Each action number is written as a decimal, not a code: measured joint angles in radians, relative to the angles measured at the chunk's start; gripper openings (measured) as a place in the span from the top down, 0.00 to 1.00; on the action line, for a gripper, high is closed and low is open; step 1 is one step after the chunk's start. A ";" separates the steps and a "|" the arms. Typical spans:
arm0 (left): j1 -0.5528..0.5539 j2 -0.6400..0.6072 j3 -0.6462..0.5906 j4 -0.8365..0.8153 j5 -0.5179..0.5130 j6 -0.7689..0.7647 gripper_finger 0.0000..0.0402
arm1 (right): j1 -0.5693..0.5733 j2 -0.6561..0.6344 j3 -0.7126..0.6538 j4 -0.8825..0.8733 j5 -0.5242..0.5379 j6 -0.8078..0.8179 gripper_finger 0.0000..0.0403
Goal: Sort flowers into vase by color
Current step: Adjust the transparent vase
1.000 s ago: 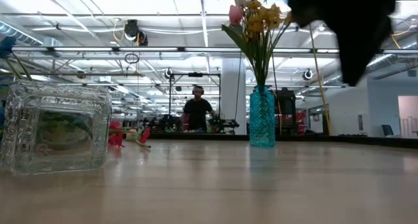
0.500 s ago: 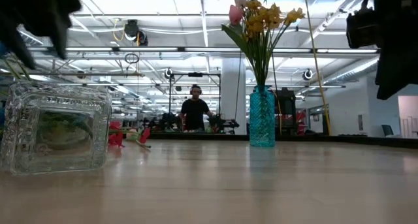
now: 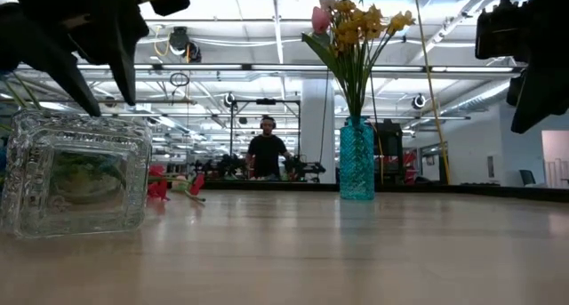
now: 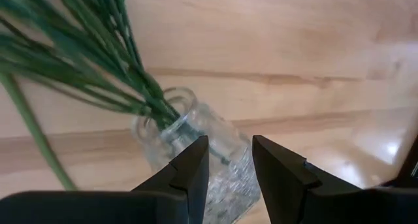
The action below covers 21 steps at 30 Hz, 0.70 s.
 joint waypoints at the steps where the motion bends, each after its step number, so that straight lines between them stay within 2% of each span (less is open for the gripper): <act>1: 0.004 0.000 0.000 -0.005 0.000 -0.005 0.69 | 0.000 0.000 0.000 0.000 0.000 -0.001 0.55; 7: 0.014 0.000 0.000 -0.010 -0.001 -0.009 0.69 | 0.000 0.000 0.000 0.000 0.002 -0.025 0.55; 10: 0.013 0.000 0.000 -0.011 -0.002 -0.040 0.65 | 0.000 0.000 0.000 -0.001 0.005 -0.028 0.55; 21: 0.013 0.000 0.000 -0.005 0.000 -0.057 0.34 | 0.000 0.000 0.000 -0.001 0.007 -0.028 0.55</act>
